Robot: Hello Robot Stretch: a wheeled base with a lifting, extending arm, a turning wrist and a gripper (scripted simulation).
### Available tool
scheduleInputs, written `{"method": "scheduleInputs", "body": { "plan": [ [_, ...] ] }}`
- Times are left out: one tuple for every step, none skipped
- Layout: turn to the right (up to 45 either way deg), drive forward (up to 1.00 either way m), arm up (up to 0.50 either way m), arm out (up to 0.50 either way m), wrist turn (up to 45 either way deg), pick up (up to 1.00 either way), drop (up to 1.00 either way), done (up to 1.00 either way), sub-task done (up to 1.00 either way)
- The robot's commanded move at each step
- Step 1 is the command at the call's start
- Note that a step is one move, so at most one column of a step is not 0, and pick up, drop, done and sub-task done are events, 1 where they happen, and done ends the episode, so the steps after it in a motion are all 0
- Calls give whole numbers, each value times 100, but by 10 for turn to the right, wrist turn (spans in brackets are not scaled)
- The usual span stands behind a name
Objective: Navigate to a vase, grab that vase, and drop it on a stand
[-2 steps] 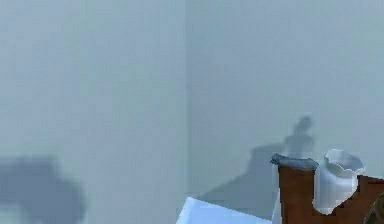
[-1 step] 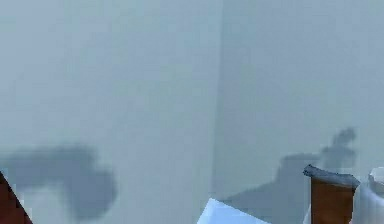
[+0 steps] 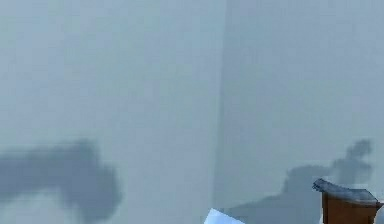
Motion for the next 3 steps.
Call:
{"method": "scheduleInputs", "body": {
  "plan": [
    [-300,0,0,0,0,0,0,0,0],
    [0,0,50,0,0,0,0,0,0],
    [0,0,38,0,0,0,0,0,0]
  ]
}}
